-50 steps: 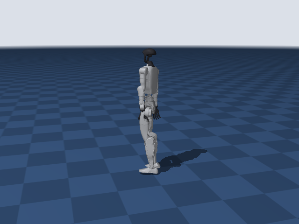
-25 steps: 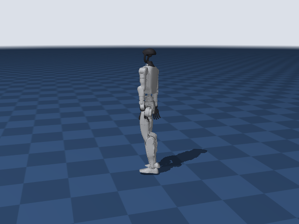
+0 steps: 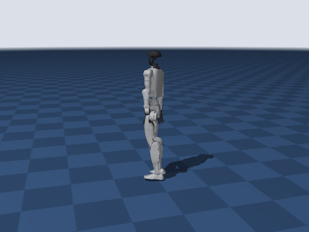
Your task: Upper body actions
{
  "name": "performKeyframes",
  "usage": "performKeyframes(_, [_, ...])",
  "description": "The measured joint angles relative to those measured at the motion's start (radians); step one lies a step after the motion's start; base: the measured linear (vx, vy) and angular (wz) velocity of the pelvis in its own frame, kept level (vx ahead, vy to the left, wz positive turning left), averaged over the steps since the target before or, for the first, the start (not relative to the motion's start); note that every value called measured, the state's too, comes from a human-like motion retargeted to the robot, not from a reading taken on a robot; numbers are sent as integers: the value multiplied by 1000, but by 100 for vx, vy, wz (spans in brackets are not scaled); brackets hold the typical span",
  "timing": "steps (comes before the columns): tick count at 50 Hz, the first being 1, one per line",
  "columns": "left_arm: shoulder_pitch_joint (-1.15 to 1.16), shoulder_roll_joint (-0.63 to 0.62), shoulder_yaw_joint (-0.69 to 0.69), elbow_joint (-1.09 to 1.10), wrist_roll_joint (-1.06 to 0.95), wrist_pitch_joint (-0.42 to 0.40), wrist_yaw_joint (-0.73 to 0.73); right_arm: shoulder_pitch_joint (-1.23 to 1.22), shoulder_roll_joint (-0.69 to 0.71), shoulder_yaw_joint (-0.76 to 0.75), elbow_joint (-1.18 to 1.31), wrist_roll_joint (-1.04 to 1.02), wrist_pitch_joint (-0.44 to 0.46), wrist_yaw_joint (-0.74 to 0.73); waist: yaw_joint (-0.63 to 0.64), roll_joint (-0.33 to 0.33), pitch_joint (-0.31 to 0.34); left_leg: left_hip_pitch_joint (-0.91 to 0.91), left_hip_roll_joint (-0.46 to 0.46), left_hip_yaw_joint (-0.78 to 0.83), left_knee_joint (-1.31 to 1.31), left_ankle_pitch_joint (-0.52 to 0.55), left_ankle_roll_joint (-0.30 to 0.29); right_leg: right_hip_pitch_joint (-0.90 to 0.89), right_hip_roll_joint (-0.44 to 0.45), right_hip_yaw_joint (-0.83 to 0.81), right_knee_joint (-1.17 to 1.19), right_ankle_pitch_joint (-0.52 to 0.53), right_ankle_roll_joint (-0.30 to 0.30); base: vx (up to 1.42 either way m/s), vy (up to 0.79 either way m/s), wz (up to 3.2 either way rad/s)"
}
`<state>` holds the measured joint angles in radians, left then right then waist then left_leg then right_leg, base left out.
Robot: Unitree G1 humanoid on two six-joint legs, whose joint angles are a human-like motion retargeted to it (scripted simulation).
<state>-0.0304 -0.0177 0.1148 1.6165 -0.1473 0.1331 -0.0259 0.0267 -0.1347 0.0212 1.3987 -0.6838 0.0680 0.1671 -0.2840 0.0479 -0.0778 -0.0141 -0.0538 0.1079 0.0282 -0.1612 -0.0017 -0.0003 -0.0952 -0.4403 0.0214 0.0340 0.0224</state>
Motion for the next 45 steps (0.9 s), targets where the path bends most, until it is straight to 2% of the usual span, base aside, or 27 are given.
performKeyframes(5, [-6, -3, 11, -2, -1, 0, -1, 42, 33, -36, -185, 82, -80, -53, -4, -1, 8, 2, 0, 3, 0, 1, -1, 3, 0, 3, 0, 0, -1, 0, 0, 0])
performKeyframes(11, [-4, -1, 11, 1, 0, 0, -6, 69, 110, -38, -618, 452, -245, -184, -22, 4, 11, 1, 3, 4, 1, 1, -2, 1, 1, 3, 0, 1, -1, 0, 0, 0])
performKeyframes(15, [1, 3, 12, 5, 2, 3, -7, 20, 95, 19, -959, 616, -338, -263, -40, 6, 7, 4, 5, 0, 0, -2, -5, -2, -1, 0, 1, 2, 0, 0, 0, 0])
performKeyframes(19, [8, 7, 18, 6, 0, 3, -7, -120, 30, 39, -1240, 689, -357, -234, -40, 7, -6, 3, 7, 11, 0, -3, -3, -9, 1, 11, 2, 5, -1, 0, -3, -9])
performKeyframes(23, [14, 9, 20, 7, 3, 4, -2, -310, -30, 28, -1412, 779, -369, -191, -40, 6, -25, 1, 6, 18, -1, -3, -1, -13, 3, 18, 2, 7, -1, 1, -7, -8])
performKeyframes(26, [11, 9, 23, 5, 2, 3, 0, -459, -77, 1, -1461, 790, -369, -246, -41, 3, -32, 1, 5, 16, -1, -2, -1, -13, 2, 15, 3, 5, -1, 1, -4, 5])
performKeyframes(30, [5, 9, 25, 6, 1, 1, 4, -620, -121, -26, -1416, 764, -281, -351, -36, -4, -40, 2, 3, 14, 0, -3, -1, -10, 0, 13, 4, 3, -1, 0, 0, 0])
performKeyframes(35, [-2, 11, 35, 8, 2, 0, 10, -703, -137, -34, -1323, 781, -198, -258, -30, -10, -50, 2, 1, 10, 0, -2, -1, -7, 0, 8, 3, 0, -2, 0, 0, 0])
performKeyframes(39, [-7, 13, 44, 13, 1, -1, 9, -700, -150, -36, -1321, 815, -241, -243, -28, -12, -52, 0, 1, 6, 1, -2, -2, -5, 0, 3, 2, -2, -2, 0, 0, 0])
performKeyframes(45, [-3, 20, 44, 30, 11, 5, 13, -685, -158, -41, -1362, 758, -323, -416, -27, -4, -69, -6, 1, 8, 0, -4, -3, -12, 1, 5, 1, -3, -2, 0, 0, 0])
